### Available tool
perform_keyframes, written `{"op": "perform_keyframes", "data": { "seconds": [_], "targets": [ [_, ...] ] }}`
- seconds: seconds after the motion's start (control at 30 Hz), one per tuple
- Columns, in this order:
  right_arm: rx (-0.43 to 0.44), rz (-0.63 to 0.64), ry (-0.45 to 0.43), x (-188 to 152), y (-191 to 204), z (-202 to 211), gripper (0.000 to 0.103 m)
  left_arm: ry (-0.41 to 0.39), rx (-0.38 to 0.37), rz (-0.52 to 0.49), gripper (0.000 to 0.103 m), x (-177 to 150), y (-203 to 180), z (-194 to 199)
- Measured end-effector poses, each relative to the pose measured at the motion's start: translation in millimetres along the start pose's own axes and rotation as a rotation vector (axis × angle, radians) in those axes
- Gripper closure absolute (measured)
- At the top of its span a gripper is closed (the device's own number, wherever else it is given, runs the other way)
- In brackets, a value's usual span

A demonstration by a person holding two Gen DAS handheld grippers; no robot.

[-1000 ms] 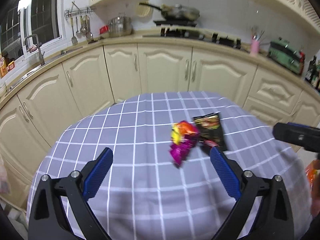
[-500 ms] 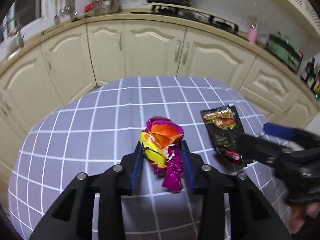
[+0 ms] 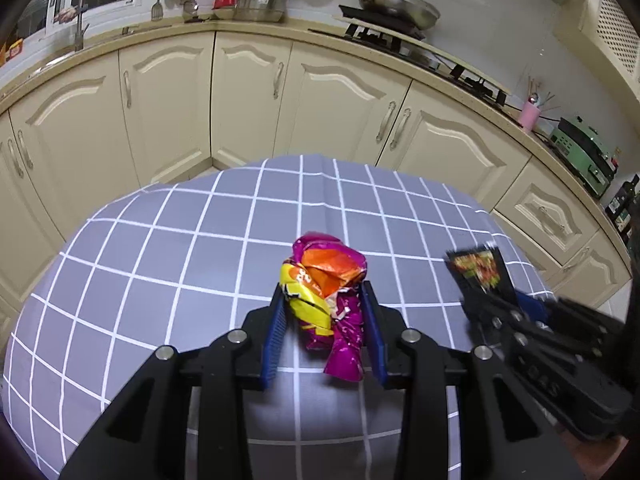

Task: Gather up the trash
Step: 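Grasp pink-yellow candy wrappers with left tool while right tool grasps dark wrapper, then carry both wrappers to the blue bin and open both tools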

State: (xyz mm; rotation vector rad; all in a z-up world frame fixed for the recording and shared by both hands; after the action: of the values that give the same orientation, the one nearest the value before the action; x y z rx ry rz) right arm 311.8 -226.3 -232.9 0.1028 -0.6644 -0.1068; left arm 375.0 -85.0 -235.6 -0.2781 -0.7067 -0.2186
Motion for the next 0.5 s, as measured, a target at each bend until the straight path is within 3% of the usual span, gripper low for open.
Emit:
{"op": "perform_keyframes", "data": {
  "seconds": [0.23, 0.5],
  "targets": [
    [0.032, -0.032, -0.062, -36, -20, 63, 0.076, -0.051, -0.025, -0.082, 0.068, 0, -31, 13],
    [0.044, -0.108, -0.168, -76, -72, 149, 0.076, -0.142, -0.137, -0.161, 0.068, -19, -83, 69]
  ]
}}
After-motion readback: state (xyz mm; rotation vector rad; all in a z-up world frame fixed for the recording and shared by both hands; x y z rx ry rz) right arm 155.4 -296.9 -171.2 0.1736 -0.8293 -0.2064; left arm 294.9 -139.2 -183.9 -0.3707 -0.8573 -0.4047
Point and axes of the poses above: each gripper's, at about its wrist camera, not at the fingertips, and z roughly against the way its jaws point, y to its left, x to its top, the point moved 7 cm from there along -z, roughly the way its jaws point, and after that the axes turned 3 degrees about -z, right-handed, at the moved point
